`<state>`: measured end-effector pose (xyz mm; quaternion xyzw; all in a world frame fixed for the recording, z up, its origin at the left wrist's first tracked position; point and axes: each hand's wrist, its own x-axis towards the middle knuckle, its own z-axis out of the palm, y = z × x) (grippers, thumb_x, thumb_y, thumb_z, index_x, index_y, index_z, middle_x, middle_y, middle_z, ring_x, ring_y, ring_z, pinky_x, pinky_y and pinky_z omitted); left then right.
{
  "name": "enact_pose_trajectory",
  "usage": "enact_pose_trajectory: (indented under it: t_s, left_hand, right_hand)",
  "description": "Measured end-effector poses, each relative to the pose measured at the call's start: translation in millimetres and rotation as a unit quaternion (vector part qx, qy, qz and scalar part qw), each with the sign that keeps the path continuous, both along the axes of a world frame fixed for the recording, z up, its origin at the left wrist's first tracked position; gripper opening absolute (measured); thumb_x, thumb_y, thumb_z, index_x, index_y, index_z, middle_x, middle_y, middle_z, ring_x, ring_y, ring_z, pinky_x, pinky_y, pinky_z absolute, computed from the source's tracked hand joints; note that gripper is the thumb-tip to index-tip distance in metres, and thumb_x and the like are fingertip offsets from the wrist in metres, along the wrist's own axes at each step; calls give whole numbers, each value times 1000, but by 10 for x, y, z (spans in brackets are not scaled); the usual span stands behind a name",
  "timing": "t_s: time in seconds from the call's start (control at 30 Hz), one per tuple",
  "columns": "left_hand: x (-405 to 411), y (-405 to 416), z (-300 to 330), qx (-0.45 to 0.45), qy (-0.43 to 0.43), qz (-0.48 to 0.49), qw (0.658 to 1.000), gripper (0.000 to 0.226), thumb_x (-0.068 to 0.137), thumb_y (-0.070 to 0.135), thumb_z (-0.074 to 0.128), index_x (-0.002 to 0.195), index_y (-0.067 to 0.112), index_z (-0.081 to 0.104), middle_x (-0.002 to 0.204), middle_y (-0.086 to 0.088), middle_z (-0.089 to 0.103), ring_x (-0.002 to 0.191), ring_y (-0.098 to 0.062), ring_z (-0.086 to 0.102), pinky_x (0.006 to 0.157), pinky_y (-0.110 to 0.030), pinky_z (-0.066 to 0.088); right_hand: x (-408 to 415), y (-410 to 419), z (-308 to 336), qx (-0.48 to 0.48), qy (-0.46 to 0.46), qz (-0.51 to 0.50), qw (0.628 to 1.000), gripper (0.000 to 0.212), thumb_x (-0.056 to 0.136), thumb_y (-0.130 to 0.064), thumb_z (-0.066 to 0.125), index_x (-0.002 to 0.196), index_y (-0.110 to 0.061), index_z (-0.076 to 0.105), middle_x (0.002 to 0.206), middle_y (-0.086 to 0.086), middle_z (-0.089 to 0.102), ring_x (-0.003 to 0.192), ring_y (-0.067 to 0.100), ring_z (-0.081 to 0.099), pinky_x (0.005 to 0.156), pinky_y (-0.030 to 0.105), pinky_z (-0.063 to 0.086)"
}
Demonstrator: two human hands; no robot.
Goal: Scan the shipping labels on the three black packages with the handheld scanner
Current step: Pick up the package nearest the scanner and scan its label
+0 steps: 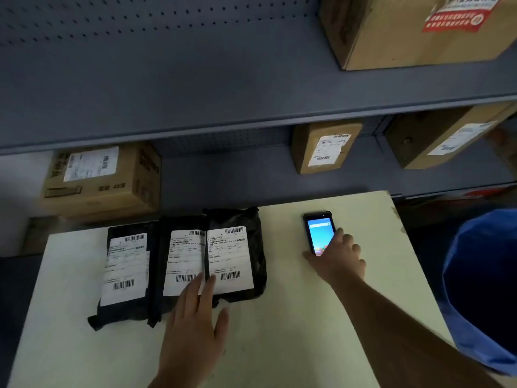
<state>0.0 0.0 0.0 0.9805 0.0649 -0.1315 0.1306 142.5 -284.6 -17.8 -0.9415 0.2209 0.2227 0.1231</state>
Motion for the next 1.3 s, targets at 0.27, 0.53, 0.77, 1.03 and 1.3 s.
enact_pose_trajectory:
  t_s: [0.27, 0.53, 0.77, 1.03, 1.3]
  left_hand:
    - [-122, 48, -176, -8, -12, 12, 1000, 67, 92, 52, 43, 150, 20, 48, 152, -5, 51, 133, -28, 56, 97, -49, 55]
    - [-205, 13, -191, -4, 7, 7, 1000, 66, 87, 48, 47, 147, 20, 49, 146, -5, 57, 125, -30, 64, 89, -49, 60]
    - [-226, 74, -200, 5, 16, 1, 1000, 66, 86, 48, 47, 146, 18, 48, 142, -9, 61, 121, -33, 67, 86, -50, 61]
    - [85, 77, -172, -5, 15, -15, 1000, 69, 94, 46, 59, 155, 21, 39, 153, -5, 50, 140, -27, 50, 107, -46, 48]
    - [1176, 121, -33, -34, 4, -14, 999, 68, 105, 42, 44, 164, 23, 15, 172, -3, 16, 158, -25, 17, 124, -46, 24]
  right_hand:
    - [145, 4, -216, 11, 7, -41, 999, 108, 81, -62, 85, 160, -11, 32, 154, 12, 47, 139, 34, 51, 109, 50, 53]
    - [178, -19, -262, 39, -10, -67, 997, 97, 81, -45, 88, 156, -15, 34, 146, 15, 53, 131, 37, 55, 108, 52, 52]
    - [191, -34, -155, 153, -13, -125, 980, 90, 84, -22, 90, 155, -12, 36, 143, 14, 53, 126, 38, 58, 93, 49, 64]
    - [71, -56, -20, 171, -15, -113, 979, 90, 81, -20, 90, 153, -10, 38, 133, 11, 54, 113, 35, 62, 86, 47, 64]
    - [-291, 17, 31, 198, -9, -89, 976, 84, 73, -17, 88, 143, -18, 42, 113, 3, 54, 82, 29, 73, 58, 39, 64]
